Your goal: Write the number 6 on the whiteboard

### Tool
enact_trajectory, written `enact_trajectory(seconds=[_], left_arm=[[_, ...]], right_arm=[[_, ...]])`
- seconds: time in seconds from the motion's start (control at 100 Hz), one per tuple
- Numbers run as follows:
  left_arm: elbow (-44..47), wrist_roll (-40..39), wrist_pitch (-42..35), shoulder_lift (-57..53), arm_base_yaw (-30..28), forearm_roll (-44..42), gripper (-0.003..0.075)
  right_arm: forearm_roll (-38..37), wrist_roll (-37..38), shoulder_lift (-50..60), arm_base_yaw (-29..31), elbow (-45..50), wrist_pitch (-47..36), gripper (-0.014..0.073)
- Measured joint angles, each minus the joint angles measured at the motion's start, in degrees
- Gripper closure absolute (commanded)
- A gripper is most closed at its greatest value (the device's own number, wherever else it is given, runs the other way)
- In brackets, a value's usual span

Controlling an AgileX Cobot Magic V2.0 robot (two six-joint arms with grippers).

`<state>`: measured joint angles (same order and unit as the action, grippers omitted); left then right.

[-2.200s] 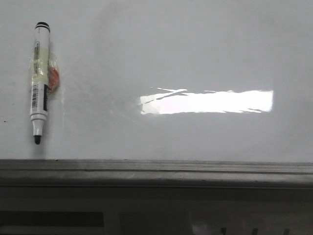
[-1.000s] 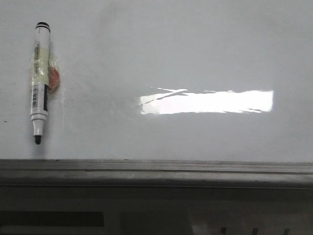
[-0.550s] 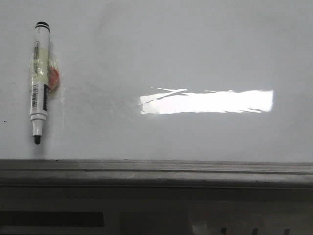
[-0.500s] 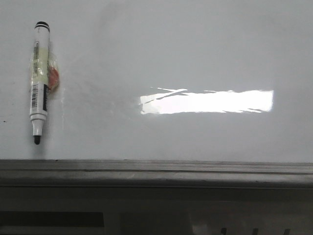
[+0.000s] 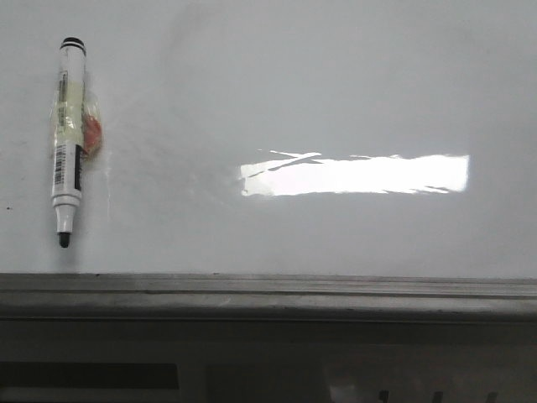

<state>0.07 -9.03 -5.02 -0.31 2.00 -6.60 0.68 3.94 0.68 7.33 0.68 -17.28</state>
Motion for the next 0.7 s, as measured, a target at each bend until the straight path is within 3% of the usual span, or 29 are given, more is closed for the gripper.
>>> enact_trajectory(seconds=[0.15,0.37,0.49,0.58,0.65,0.7], left_arm=[[-0.1,0.0,-0.1,0.0,0.0,0.3,0.0741],[-7.2,0.0,9.4,4.3,0.0,2.5,0.0741],[-13.7,0.0,12.0,10.8,0.0,2.8,0.0741],[-17.5,0.0,12.8,15.2,0.0,2.5,0.0738],[-19.7,0.0,13.8,17.9,0.0,2.1,0.0692],[-20.8,0.0,14.7,19.4,0.0,1.9,0.0606]], right_arm=[[0.0,0.0,0.0,0.0,-0.1,-0.4,0.0657],[0.1,0.0,-1.3,0.0,-10.1,32.2,0.0657],[0.4,0.0,-5.9,0.0,-15.2,43.0,0.0657],[0.4,0.0,-8.6,0.0,-16.6,46.7,0.0657],[0.4,0.0,-10.0,0.0,-16.7,47.9,0.0657],[0.4,0.0,-10.8,0.0,-16.7,47.9,0.0657]])
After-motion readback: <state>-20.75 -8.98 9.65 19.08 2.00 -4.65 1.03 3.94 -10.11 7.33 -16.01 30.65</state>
